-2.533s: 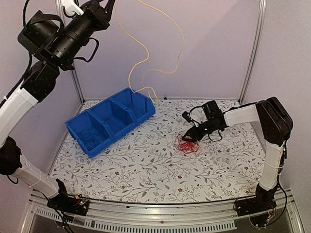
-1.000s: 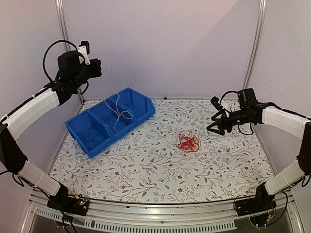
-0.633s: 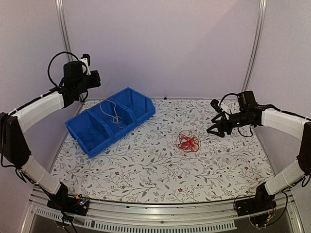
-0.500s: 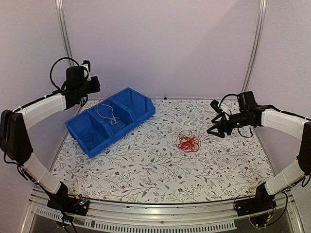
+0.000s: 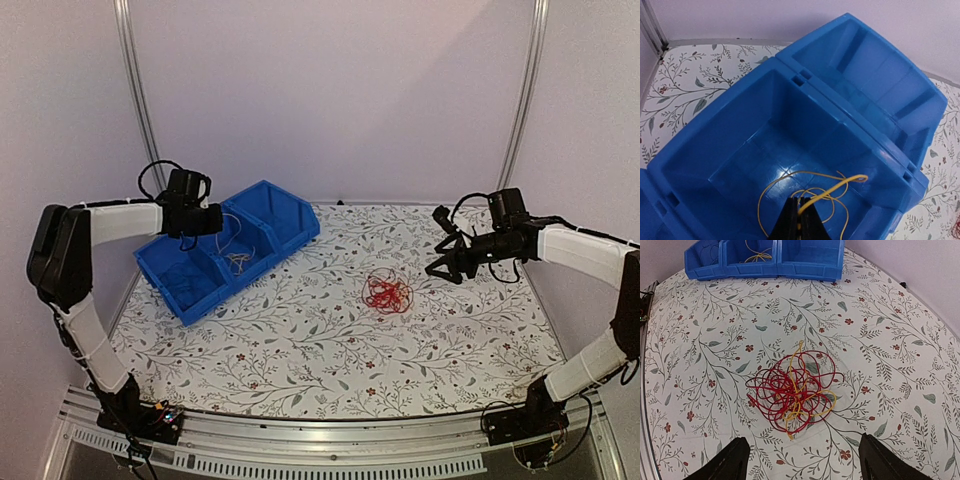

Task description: Untangle the cables

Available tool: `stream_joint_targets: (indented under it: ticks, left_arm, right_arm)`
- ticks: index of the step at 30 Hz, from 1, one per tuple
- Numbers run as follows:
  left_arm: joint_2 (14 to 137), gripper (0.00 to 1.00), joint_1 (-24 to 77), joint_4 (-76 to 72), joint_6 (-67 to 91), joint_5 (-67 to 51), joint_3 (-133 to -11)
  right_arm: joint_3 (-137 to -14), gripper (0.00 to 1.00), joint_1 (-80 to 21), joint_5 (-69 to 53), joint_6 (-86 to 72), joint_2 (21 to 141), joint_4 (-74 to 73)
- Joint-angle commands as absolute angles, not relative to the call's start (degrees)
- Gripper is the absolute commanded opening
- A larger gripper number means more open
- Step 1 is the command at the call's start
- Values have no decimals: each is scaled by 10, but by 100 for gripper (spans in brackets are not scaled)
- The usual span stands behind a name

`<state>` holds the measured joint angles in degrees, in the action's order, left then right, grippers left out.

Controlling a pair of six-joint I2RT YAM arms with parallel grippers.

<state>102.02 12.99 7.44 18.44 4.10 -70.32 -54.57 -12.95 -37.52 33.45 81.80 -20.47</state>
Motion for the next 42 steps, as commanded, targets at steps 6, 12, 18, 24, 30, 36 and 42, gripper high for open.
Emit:
stream_joint_targets:
  ticks: [6, 12, 18, 24, 30, 36, 42]
  left_arm:
    - [1025, 28, 126, 153, 198, 4, -750]
    - [927, 45, 139, 126, 199, -10, -732]
    - [813, 47, 210, 43, 159, 6, -652]
    - [747, 50, 291, -14, 166, 8, -572]
    - [769, 50, 331, -44, 258, -43, -531]
    - [744, 49, 384, -64, 267, 24, -486]
    - [765, 48, 418, -60, 264, 43, -490]
  right_arm:
    - [-556, 79, -127, -361, 331, 837, -199]
    - [-610, 75, -127, -340, 317, 881, -229]
    - [-690, 67, -130, -316, 307, 979, -273]
    - [-761, 66, -173, -315, 325, 1047, -315]
    - [-848, 65, -231, -303, 326, 1127, -365]
    - [-901, 62, -260, -271, 309, 1195, -389]
    - [-905, 58, -275, -276, 303, 1214, -382]
